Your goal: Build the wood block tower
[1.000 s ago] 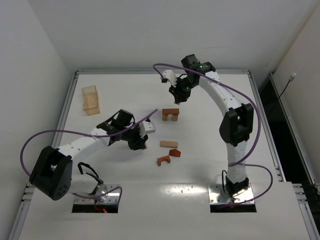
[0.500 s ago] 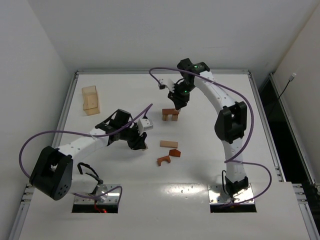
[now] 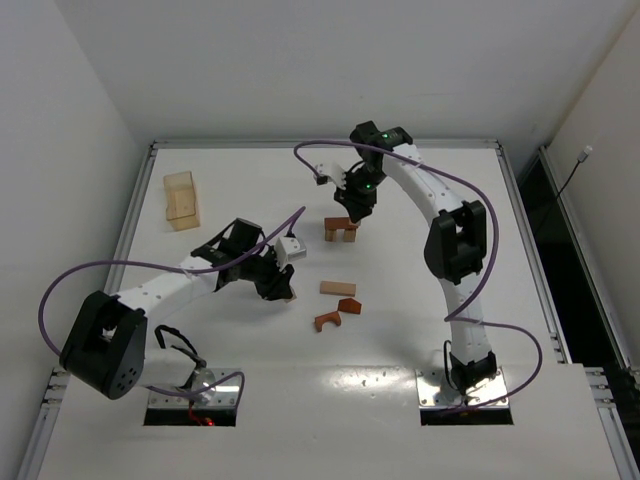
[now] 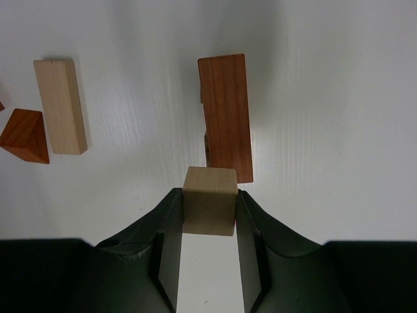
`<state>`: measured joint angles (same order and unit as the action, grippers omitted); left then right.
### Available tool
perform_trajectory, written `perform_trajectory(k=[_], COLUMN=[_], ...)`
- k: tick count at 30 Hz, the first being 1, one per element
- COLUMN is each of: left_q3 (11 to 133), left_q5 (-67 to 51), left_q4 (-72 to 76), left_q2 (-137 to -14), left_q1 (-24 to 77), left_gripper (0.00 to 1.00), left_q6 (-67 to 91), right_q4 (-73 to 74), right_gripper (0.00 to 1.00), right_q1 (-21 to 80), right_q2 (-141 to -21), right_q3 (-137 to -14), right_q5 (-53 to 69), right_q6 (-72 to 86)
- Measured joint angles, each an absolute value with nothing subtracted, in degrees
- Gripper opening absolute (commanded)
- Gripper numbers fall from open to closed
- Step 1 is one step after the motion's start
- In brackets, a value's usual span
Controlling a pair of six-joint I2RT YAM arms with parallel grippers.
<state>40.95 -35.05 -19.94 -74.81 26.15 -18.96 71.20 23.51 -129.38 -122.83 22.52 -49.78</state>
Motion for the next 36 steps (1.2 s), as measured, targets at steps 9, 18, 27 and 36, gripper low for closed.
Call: perform_trajectory(k=[9, 18, 27, 36], left_q3=[40.95, 40.95, 40.95, 40.95], left_q5=[-35.24, -35.27, -35.42, -35.46], left_q4=[-19.7, -19.62, -19.59, -19.59], left_q2=[-75.26, -76.18, -76.42, -76.42], left_q1=[26.15, 26.15, 26.15, 26.09], left_gripper=[0.0, 0.0, 0.0, 0.0], left_q6=[-18.94, -18.94, -18.94, -18.94], right_q4=[71.16, 70.81, 70.78, 70.78], right_gripper=[0.04, 0.05, 0.08, 0.09], right_q1=[23.66, 24.51, 25.02, 25.23], right_q2=[-129.43, -131.55, -132.31, -132.31], right_q3=[-122.85, -124.95, -125.32, -125.4], right_q5=[22.5, 21.78, 21.02, 20.53], right_q6=[-51.7, -52.77, -53.69, -53.89])
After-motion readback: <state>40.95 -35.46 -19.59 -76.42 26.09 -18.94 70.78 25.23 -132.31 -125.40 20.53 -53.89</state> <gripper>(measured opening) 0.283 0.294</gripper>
